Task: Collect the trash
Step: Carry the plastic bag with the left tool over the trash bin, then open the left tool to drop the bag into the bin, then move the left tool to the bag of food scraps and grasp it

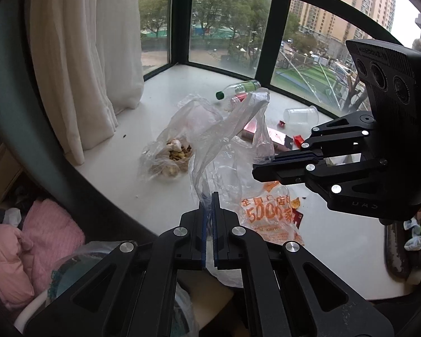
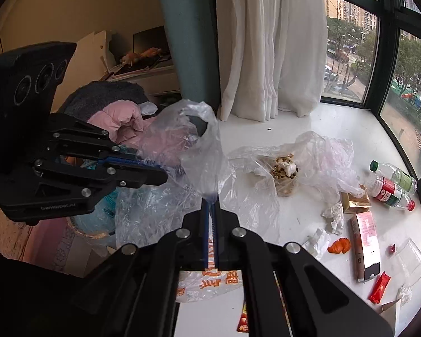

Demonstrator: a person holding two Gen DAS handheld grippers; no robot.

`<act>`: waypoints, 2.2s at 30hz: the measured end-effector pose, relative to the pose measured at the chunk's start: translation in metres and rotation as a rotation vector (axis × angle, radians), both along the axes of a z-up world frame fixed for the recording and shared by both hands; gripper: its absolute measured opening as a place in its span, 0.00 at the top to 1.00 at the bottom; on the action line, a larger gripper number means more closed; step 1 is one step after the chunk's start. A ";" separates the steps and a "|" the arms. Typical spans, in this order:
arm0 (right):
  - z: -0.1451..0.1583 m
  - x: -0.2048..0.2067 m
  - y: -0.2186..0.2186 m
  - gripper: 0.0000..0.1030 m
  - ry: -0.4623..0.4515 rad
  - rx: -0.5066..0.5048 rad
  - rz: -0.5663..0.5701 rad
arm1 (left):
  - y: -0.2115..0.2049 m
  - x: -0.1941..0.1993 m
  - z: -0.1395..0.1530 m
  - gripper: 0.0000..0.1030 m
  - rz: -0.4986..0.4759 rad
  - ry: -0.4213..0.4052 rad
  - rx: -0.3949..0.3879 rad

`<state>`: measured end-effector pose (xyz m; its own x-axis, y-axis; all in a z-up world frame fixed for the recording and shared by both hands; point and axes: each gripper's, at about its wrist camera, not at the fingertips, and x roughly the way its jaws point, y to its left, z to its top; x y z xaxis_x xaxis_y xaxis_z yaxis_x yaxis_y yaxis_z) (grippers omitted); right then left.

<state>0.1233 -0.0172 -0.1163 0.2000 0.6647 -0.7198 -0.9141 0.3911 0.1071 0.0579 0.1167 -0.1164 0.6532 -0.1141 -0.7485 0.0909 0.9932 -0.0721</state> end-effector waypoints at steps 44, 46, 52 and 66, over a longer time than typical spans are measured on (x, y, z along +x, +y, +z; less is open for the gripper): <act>-0.086 -0.091 0.169 0.07 0.015 -0.121 0.075 | 0.169 -0.136 -0.094 0.12 0.209 0.164 0.080; -0.076 -0.084 0.161 0.07 0.006 -0.104 0.031 | 0.166 -0.133 -0.085 0.11 0.202 0.142 0.078; -0.045 -0.071 0.131 0.07 -0.043 -0.065 -0.106 | 0.157 -0.127 -0.062 0.10 0.145 0.086 0.089; -0.013 -0.021 0.049 0.07 -0.113 -0.052 -0.420 | 0.113 -0.057 -0.035 0.10 -0.008 -0.014 0.066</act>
<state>0.1020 0.0322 -0.1298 0.5243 0.4724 -0.7085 -0.6796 0.7334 -0.0139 0.0013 0.2297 -0.1510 0.6627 -0.0702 -0.7456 0.0997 0.9950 -0.0052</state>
